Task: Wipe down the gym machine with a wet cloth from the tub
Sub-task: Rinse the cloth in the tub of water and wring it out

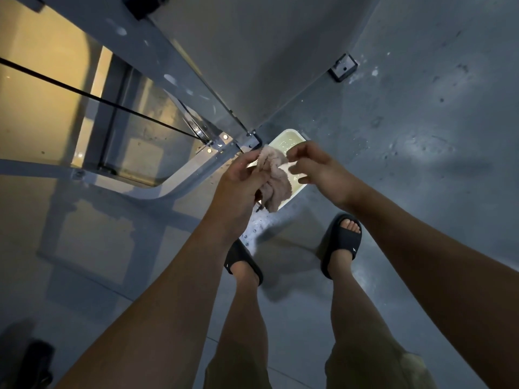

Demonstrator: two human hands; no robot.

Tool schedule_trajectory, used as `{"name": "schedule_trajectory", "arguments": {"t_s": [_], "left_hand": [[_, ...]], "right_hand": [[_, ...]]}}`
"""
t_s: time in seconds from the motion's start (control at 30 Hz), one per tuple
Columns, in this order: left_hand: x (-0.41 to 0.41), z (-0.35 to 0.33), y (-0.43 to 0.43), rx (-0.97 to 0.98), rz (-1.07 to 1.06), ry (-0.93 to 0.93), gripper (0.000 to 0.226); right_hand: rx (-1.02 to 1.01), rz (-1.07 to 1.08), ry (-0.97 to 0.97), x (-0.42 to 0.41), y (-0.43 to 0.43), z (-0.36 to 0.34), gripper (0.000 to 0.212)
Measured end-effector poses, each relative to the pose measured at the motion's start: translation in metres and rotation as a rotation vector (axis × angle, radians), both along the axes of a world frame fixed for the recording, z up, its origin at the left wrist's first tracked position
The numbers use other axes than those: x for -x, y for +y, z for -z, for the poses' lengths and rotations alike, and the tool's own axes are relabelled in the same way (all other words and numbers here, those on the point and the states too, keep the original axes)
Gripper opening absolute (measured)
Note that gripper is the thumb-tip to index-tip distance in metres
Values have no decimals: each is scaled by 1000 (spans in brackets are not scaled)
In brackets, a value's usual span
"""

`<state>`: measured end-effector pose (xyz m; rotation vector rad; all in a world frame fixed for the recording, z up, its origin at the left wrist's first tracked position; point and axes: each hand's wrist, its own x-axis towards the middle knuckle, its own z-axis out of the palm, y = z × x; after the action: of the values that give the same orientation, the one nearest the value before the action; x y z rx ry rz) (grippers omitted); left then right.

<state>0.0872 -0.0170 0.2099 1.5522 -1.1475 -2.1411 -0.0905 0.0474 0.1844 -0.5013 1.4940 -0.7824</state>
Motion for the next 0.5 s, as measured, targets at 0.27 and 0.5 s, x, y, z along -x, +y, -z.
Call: {"name": "schedule_trajectory", "arguments": {"t_s": [0.27,0.5], "left_hand": [[5,2,0,-21,66,-66,53],[-2,6,0,37,-52,-173,34]], "right_hand": [[-26,-64,73,-9,2,5,26],[0,45,-20,-14,-1,0,23]]}}
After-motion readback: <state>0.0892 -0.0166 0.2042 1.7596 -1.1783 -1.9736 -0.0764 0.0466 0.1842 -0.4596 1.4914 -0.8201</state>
